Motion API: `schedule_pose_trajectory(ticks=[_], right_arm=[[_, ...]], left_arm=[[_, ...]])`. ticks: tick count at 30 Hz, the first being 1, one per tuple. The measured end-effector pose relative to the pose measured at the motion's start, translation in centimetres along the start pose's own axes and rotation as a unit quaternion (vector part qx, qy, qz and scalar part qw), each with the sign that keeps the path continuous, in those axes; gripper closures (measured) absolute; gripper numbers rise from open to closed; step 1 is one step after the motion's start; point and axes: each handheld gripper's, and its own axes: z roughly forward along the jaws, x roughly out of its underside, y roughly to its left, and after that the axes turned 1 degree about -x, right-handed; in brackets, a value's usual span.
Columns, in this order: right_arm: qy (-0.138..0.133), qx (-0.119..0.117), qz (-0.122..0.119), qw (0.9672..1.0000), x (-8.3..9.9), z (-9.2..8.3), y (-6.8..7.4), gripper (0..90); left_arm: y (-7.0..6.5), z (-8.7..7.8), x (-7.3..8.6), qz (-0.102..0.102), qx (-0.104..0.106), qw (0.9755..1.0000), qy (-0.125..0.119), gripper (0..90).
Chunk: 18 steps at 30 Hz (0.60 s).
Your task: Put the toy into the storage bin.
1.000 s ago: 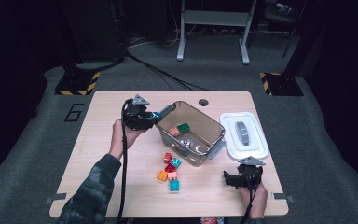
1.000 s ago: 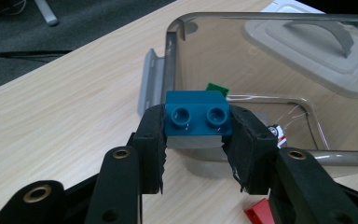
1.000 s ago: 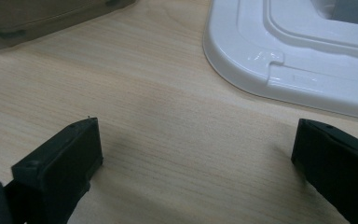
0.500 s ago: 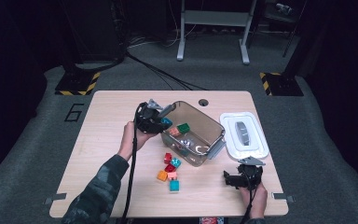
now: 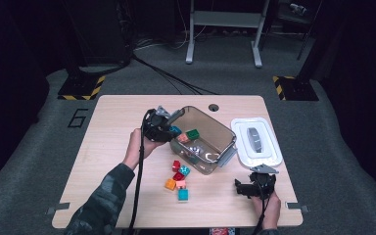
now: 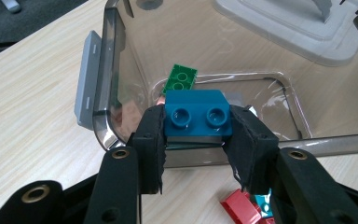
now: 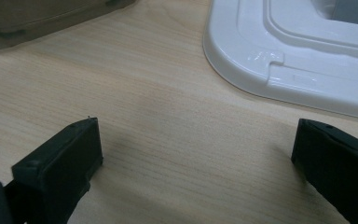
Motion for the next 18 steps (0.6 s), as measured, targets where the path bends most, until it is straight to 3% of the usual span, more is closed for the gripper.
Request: schedule_pose_trajectory(ticks=[5, 10, 18], right_arm=[[0.0, 0.0, 0.0, 1.0, 0.0, 0.0, 0.0, 1.1], [0.0, 0.0, 0.0, 1.0, 0.0, 0.0, 0.0, 1.1], [0.0, 0.0, 0.0, 1.0, 0.0, 0.0, 0.0, 1.1]], left_arm=[[0.0, -0.6, 0.2, -0.002, 0.0, 1.0, -0.001, 50.2], [-0.1, -1.8, 0.5, -0.006, -0.009, 0.9998, -0.017, 33.7], [-0.2, -3.4, 2.3, -0.009, -0.026, 0.9992, -0.028, 19.6]])
